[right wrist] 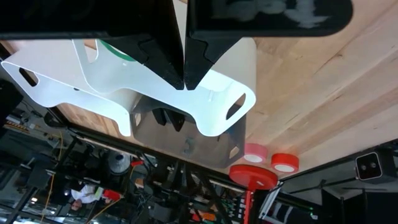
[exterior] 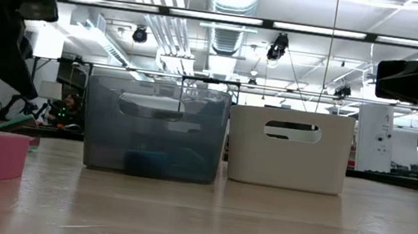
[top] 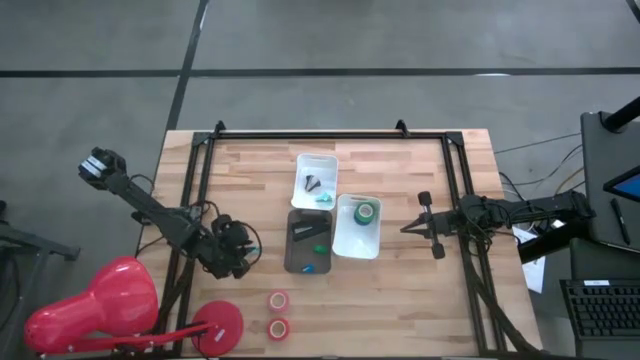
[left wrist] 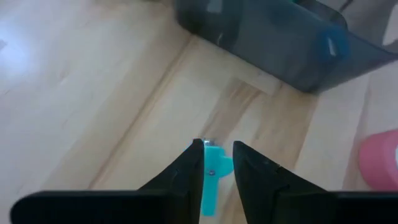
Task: Pick and place Stapler, Stapler remover, tape
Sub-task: Put the green staple remover into the top white bin
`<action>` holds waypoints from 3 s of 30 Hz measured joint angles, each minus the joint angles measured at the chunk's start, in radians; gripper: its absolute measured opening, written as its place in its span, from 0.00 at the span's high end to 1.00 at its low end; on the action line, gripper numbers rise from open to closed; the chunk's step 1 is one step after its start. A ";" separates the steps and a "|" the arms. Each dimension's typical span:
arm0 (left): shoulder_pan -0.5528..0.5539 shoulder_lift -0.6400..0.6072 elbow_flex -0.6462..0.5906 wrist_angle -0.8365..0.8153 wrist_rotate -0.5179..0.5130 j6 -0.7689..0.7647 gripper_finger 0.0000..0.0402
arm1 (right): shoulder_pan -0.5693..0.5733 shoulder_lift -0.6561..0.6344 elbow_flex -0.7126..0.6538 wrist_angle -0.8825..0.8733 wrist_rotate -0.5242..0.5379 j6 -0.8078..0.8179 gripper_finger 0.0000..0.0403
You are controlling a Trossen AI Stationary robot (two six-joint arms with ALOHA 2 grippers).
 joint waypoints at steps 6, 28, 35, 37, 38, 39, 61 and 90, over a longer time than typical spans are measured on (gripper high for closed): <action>0.013 -0.045 -0.056 0.003 0.002 -0.041 0.83 | 0.000 0.000 0.000 0.000 0.000 -0.001 0.98; 0.025 -0.142 -0.243 0.220 0.036 -0.120 0.60 | 0.000 0.000 0.000 0.000 0.000 0.000 0.98; 0.025 -0.140 -0.244 0.316 0.016 -0.012 0.59 | 0.000 0.000 0.000 0.000 0.000 -0.002 0.98; 0.025 -0.140 -0.244 0.320 0.011 -0.006 0.59 | 0.000 0.000 0.000 0.000 0.000 0.000 0.98; 0.025 -0.140 -0.244 0.312 0.012 -0.007 0.59 | 0.000 0.000 0.000 0.000 0.000 -0.001 0.98; 0.025 -0.140 -0.245 0.308 0.012 -0.007 0.59 | 0.000 0.000 0.000 0.000 0.000 -0.002 0.98; 0.026 -0.129 -0.253 0.330 0.062 -0.007 0.81 | 0.000 0.000 0.000 0.000 0.000 -0.001 0.98; 0.025 -0.129 -0.252 0.522 0.240 -0.021 0.97 | 0.000 0.000 0.000 0.000 0.000 -0.001 0.98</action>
